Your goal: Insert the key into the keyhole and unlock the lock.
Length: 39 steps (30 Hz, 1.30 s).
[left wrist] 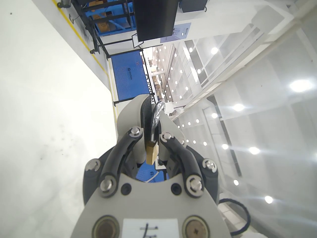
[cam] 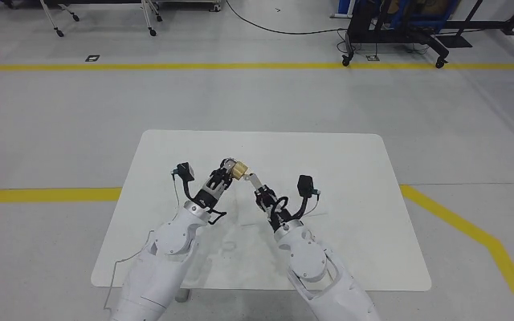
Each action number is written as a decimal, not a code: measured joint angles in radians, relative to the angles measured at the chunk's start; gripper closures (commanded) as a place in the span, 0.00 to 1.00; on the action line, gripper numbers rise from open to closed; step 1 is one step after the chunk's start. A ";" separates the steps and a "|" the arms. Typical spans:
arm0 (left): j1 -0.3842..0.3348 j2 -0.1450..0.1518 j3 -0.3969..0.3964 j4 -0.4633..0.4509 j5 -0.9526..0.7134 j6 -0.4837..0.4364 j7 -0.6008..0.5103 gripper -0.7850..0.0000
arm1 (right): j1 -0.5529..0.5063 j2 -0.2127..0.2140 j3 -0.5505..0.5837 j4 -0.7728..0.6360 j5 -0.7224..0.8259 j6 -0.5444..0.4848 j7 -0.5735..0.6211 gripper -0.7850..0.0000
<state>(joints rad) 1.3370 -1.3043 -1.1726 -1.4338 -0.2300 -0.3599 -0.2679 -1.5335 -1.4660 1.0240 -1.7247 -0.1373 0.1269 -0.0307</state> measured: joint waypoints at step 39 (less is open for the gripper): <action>0.008 -0.004 0.002 0.005 -0.038 -0.053 -0.154 1.00 | 0.074 0.010 0.072 0.221 0.589 -0.324 0.466 1.00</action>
<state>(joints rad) 1.3445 -1.3085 -1.1709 -1.4285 -0.2683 -0.4130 -0.4223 -1.4598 -1.4559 1.0964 -1.5034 0.4520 -0.1971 0.4352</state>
